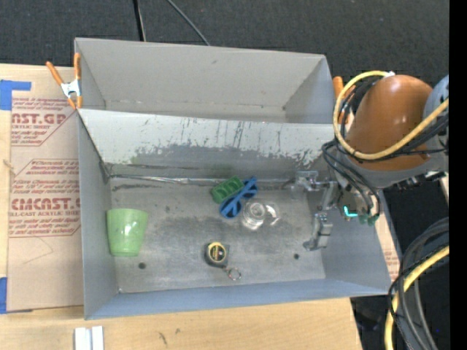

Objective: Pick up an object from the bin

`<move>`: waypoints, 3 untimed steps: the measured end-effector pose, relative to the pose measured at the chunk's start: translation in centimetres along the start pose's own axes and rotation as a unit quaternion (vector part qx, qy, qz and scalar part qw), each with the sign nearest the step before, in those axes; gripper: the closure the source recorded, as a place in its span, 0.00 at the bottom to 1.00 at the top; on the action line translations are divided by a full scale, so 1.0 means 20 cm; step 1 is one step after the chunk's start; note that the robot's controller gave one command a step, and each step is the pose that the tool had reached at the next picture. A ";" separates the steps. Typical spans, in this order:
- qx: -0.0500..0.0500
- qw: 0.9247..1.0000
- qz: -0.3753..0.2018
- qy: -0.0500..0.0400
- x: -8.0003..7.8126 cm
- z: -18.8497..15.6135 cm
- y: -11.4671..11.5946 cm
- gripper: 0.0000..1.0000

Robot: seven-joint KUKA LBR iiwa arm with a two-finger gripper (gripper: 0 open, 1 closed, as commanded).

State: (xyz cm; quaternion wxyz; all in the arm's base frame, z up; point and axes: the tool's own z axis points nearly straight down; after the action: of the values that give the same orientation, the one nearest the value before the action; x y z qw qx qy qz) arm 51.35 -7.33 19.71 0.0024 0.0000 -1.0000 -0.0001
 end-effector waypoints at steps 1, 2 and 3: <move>-0.001 0.998 -0.063 -0.001 -0.24 0.50 0.14 0.00; 0.001 0.952 -0.307 -0.006 -0.31 0.63 0.25 0.00; 0.002 0.832 -0.555 -0.004 -0.41 0.63 0.31 0.00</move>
Offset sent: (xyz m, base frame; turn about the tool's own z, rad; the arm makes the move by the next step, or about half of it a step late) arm 0.0473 0.0259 -0.0955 -0.1247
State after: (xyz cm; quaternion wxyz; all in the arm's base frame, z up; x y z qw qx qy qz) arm 59.47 -1.21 7.10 -0.0025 0.5552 -0.8317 0.0009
